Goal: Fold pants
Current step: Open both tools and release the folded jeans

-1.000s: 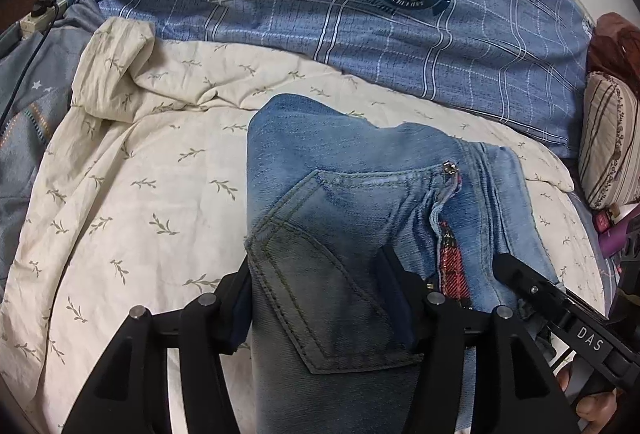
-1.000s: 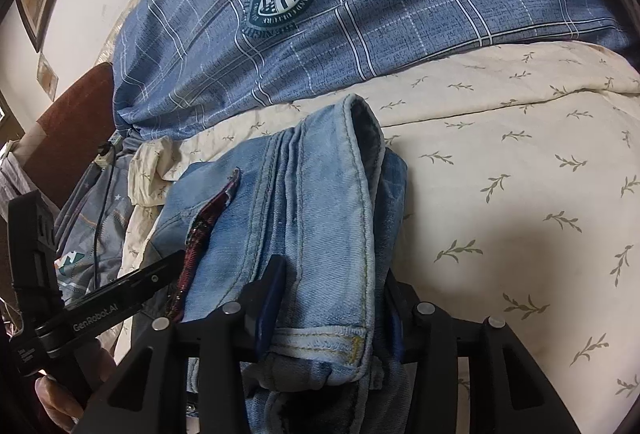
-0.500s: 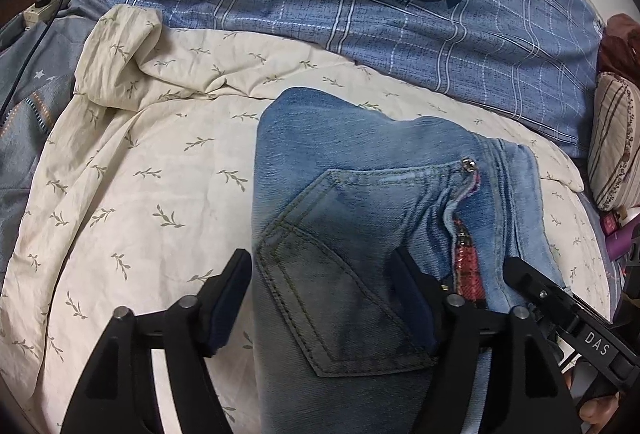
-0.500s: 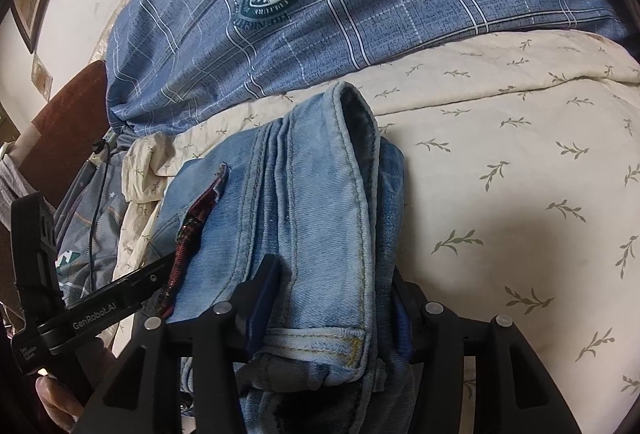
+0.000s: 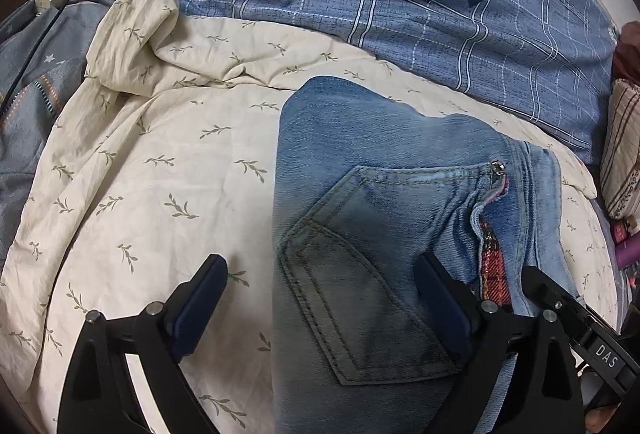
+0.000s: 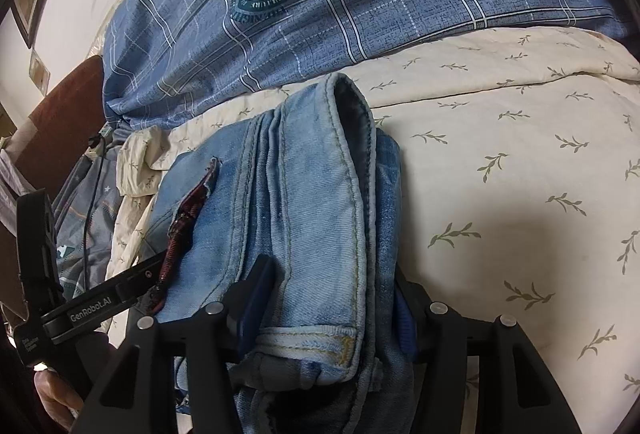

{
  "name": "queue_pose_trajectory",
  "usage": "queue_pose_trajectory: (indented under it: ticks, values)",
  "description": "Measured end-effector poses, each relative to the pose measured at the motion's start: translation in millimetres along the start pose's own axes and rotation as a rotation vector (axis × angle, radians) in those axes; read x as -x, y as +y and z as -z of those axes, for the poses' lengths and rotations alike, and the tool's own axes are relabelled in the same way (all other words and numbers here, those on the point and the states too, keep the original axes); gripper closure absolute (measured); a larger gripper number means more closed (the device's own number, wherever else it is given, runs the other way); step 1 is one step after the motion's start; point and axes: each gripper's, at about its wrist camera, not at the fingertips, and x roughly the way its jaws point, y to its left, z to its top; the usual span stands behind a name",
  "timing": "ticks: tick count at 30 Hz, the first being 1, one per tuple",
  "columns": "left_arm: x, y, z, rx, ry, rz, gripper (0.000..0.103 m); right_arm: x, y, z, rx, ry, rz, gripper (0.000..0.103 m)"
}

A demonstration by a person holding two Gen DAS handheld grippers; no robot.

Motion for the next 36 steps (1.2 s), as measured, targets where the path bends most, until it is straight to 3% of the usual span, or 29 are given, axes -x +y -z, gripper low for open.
queue_pose_trajectory:
  ticks: [8, 16, 23, 27, 36]
  values:
    - [12, -8, 4, -0.046, -0.051, -0.056, 0.008, 9, -2, 5, -0.023, 0.003, 0.009, 0.031]
    - [19, -4, 11, -0.032, -0.064, -0.037, 0.008, 18, -8, 12, -0.037, 0.004, 0.004, 0.029]
    - [31, -9, 23, -0.085, -0.109, -0.062, 0.008, 25, -5, 20, -0.036, -0.010, 0.014, 0.028]
    - [40, -6, 28, -0.078, -0.114, -0.034, 0.008, 31, 1, 26, 0.004, -0.019, 0.034, 0.028]
    - [51, -10, 39, -0.115, -0.143, -0.045, 0.008, 38, 4, 34, 0.044, -0.037, 0.061, 0.028]
